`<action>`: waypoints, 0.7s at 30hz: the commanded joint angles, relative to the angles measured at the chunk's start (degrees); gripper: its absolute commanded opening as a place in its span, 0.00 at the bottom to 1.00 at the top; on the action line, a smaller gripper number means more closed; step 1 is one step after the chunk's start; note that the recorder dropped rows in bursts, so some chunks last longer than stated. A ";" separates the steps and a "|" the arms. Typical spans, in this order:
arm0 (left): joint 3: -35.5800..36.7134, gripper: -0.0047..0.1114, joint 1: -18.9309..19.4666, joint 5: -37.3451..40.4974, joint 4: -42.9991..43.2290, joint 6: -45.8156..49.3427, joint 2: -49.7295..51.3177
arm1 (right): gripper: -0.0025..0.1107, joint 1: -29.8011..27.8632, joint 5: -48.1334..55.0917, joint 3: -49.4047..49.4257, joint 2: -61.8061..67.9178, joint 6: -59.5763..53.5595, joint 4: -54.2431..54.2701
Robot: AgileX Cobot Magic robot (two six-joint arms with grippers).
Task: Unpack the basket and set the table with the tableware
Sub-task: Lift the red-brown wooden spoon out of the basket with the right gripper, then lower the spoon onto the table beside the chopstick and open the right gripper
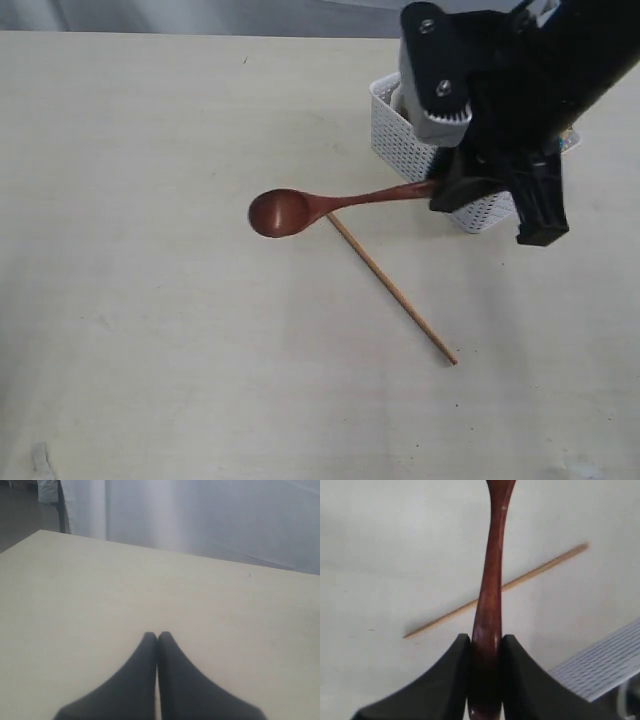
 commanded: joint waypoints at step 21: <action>0.22 0.04 0.17 -0.17 -0.15 0.11 -0.19 | 0.02 14.16 -18.90 -13.33 25.39 -9.47 -40.62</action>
